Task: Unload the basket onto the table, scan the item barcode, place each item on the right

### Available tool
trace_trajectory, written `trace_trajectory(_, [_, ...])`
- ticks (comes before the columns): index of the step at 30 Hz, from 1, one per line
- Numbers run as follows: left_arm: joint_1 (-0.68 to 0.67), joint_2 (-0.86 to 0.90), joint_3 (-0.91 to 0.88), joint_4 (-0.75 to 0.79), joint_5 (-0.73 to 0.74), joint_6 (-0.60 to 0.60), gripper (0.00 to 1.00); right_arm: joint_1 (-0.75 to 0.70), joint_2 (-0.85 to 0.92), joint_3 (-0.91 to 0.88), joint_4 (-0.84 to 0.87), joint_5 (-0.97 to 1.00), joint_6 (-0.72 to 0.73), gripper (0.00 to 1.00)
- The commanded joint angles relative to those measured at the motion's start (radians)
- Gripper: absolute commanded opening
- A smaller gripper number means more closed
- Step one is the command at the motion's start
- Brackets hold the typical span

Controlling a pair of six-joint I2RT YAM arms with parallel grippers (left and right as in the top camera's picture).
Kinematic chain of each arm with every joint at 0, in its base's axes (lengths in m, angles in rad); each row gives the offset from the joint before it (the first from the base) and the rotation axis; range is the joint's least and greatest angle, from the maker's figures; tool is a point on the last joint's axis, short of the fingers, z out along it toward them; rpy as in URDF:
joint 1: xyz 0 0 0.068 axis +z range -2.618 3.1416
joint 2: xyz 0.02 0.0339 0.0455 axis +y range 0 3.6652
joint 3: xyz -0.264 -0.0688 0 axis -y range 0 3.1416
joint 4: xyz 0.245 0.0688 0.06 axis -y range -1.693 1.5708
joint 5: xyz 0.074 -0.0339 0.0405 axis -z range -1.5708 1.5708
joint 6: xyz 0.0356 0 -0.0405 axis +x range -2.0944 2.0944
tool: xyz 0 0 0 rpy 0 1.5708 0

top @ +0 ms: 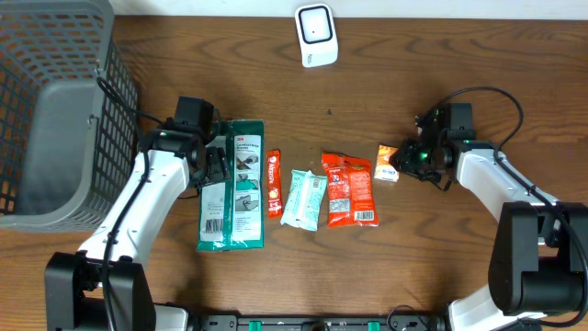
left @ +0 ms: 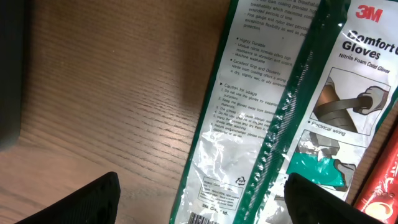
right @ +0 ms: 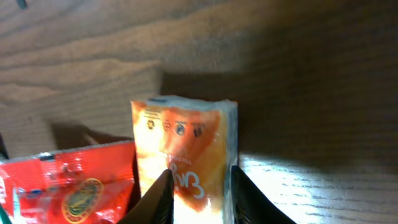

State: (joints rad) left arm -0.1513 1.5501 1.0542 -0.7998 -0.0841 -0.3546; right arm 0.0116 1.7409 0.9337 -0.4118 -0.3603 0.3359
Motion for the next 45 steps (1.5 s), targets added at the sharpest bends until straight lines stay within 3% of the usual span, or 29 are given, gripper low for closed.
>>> trace_trajectory(1, [0.006,-0.007,0.016,0.0,-0.006,0.005,0.85,-0.006,0.006,-0.035,0.023,-0.008,-0.023,0.25])
trace_trajectory(6, [0.006,-0.007,0.016,0.0,-0.006,0.005,0.85,-0.006,0.006,-0.069,0.064,-0.008,-0.023,0.25])
trace_trajectory(14, [0.006,-0.007,0.016,0.0,-0.006,0.005,0.85,-0.006,-0.068,-0.055,0.034,-0.011,-0.023,0.02])
trace_trajectory(18, [0.006,-0.007,0.016,0.0,-0.006,0.005,0.85,-0.002,-0.17,-0.027,-0.033,0.017,-0.024,0.01])
trace_trajectory(23, [0.006,-0.007,0.016,0.0,-0.006,0.005,0.85,0.037,-0.285,0.041,-0.198,0.211,-0.039,0.01])
trace_trajectory(27, [0.006,-0.007,0.016,0.0,-0.006,0.005,0.85,0.14,-0.309,0.108,-0.354,0.505,-0.037,0.01])
trace_trajectory(35, [0.006,-0.007,0.016,0.0,-0.006,0.005,0.85,0.332,-0.277,0.112,-0.396,0.872,0.024,0.01])
trace_trajectory(45, [0.006,-0.007,0.016,0.0,-0.006,0.005,0.85,0.502,-0.029,0.112,-0.371,1.089,0.046,0.01])
